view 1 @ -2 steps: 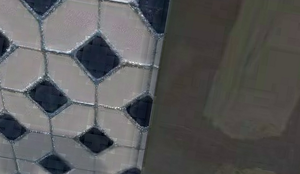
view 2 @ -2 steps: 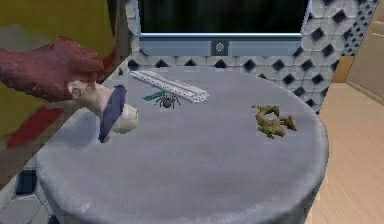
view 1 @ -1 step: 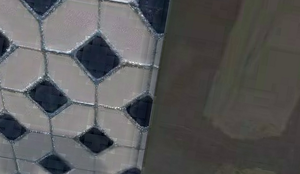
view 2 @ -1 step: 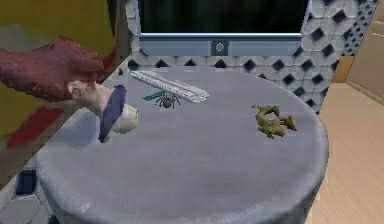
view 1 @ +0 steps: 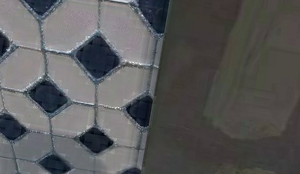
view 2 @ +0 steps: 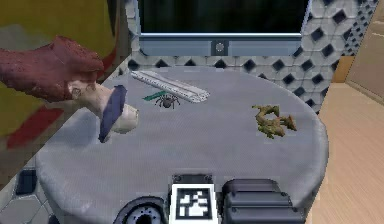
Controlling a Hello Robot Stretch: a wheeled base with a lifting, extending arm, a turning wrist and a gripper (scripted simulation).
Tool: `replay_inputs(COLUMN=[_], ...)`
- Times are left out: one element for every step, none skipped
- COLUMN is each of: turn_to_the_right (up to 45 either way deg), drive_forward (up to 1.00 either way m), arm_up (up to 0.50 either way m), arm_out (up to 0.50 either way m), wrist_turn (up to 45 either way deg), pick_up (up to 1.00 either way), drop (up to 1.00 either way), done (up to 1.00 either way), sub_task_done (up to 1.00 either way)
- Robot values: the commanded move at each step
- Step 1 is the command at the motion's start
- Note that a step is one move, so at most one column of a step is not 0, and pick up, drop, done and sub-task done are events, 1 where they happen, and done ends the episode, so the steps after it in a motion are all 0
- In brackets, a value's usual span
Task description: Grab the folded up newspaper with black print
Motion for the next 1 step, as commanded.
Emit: replay_inputs(turn_to_the_right=[0.0], drive_forward=[0.0], arm_up=[0.0], arm_out=[0.36], wrist_turn=[0.0], pick_up=[0.0], drop=[0.0], done=[0.0], sub_task_done=[0.0])
